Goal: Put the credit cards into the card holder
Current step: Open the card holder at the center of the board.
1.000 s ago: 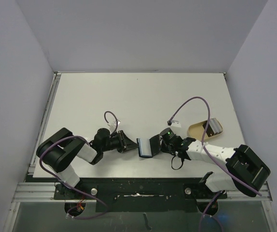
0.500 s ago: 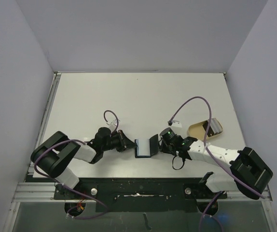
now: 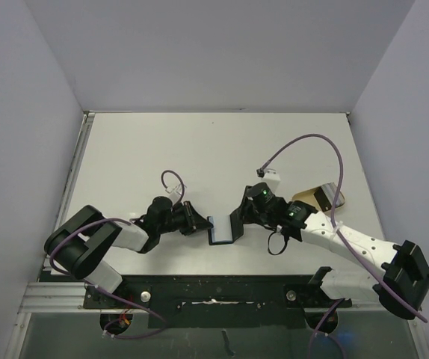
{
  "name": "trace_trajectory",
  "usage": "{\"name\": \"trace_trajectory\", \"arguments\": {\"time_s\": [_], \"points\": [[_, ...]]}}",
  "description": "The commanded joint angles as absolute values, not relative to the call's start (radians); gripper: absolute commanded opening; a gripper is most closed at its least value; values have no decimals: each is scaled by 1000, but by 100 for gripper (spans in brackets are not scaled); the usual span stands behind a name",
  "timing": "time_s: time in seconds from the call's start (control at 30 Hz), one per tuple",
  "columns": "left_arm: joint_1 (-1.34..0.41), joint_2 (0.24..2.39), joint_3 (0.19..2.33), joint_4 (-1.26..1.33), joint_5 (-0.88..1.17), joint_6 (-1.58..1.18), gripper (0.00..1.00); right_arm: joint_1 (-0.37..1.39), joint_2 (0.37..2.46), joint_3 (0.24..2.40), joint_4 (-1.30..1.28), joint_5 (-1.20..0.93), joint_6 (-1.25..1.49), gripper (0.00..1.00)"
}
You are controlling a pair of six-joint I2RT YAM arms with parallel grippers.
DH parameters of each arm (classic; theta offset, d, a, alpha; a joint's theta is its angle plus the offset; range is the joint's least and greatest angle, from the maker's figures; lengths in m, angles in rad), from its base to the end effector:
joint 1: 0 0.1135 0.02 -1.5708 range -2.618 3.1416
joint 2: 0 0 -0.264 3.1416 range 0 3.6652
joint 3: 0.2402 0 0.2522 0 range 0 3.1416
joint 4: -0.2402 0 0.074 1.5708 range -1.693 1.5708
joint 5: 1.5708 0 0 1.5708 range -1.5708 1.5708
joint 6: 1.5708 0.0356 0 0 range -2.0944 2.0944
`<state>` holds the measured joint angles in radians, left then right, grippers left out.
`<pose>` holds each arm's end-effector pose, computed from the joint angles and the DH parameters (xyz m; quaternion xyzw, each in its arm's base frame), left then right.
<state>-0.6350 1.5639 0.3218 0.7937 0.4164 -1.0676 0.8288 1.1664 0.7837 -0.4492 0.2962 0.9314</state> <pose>0.1928 -0.1599 0.1188 -0.0703 0.8326 -0.5070 0.2115 0.1689 0.1688 0.2405 0.1005 0.9184 0.1876 0.3336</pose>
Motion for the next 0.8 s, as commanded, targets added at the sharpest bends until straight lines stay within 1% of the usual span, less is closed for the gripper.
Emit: {"name": "trace_trajectory", "arguments": {"time_s": [0.0, 0.17, 0.23, 0.3, 0.43, 0.53, 0.77], "points": [[-647, 1572, 386, 831, 442, -1054, 9, 858, 1203, 847, -427, 306, 898, 35], [-646, 1573, 384, 831, 445, -1058, 12, 864, 1299, 863, -428, 325, 906, 36], [-646, 1559, 374, 832, 443, -1061, 15, 860, 1331, 860, -430, 329, 907, 35], [-647, 1539, 364, 809, 427, -1057, 20, 859, 1355, 847, -429, 343, 906, 33], [-647, 1491, 369, 642, 360, -1004, 30, 848, 1384, 806, -402, 343, 904, 28], [-646, 1456, 372, 556, 316, -968, 38, 845, 1395, 783, -385, 344, 901, 27], [-644, 1370, 391, 358, 202, -902, 44, 832, 1410, 734, -346, 349, 906, 25]]}}
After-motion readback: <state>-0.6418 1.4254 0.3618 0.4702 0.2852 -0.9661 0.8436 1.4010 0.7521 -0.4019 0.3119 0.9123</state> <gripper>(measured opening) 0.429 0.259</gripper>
